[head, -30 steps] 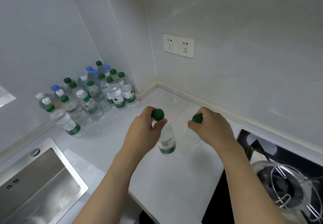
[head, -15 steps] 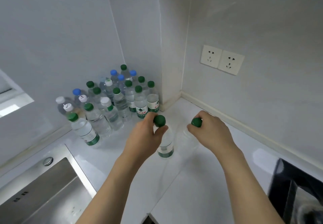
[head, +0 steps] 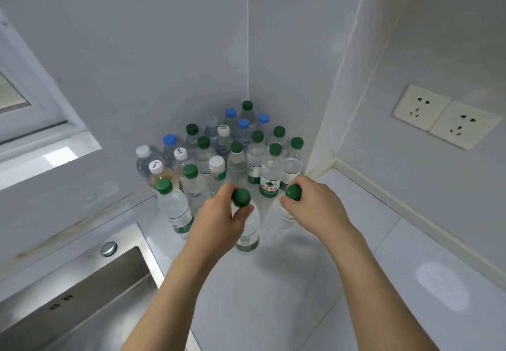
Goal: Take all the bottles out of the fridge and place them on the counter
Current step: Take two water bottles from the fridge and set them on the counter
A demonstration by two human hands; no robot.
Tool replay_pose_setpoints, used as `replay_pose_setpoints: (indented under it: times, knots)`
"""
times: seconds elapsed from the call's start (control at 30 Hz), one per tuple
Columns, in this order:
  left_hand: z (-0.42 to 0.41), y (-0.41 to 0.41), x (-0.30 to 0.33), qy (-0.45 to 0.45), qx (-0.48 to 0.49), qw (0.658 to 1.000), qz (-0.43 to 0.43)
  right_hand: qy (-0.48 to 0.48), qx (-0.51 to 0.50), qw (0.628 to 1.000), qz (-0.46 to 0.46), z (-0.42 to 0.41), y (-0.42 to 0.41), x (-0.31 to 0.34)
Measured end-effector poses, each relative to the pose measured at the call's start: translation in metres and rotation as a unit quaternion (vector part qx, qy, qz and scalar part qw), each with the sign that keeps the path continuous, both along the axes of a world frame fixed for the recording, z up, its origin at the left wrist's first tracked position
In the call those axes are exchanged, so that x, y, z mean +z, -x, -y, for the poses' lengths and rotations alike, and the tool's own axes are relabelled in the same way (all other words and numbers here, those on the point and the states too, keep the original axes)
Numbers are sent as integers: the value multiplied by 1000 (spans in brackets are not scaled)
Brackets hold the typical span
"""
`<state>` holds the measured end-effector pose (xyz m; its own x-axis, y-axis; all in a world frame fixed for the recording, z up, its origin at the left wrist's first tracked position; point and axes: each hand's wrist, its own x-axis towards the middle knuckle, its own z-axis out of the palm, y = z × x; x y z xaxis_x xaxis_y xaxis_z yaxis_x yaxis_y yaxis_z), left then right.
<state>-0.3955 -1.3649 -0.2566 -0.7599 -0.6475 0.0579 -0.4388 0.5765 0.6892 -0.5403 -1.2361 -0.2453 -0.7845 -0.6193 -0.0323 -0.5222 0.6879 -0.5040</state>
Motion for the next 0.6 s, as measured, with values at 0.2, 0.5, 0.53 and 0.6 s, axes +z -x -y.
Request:
replay_pose_setpoints:
  times: [0.2, 0.5, 0.53, 0.6]
  knots:
    - [37, 1, -18, -14, 20, 1000, -2, -3, 29, 1000, 10, 42, 11, -16]
    - [63, 30, -41, -17, 40, 999, 9, -47, 97, 994, -25, 90, 42, -26]
    - [63, 32, -42, -17, 42, 999, 11, -48, 104, 993, -24, 93, 44, -27]
    - [66, 39, -45, -15, 45, 999, 13, -58, 120, 991, -30, 102, 51, -29]
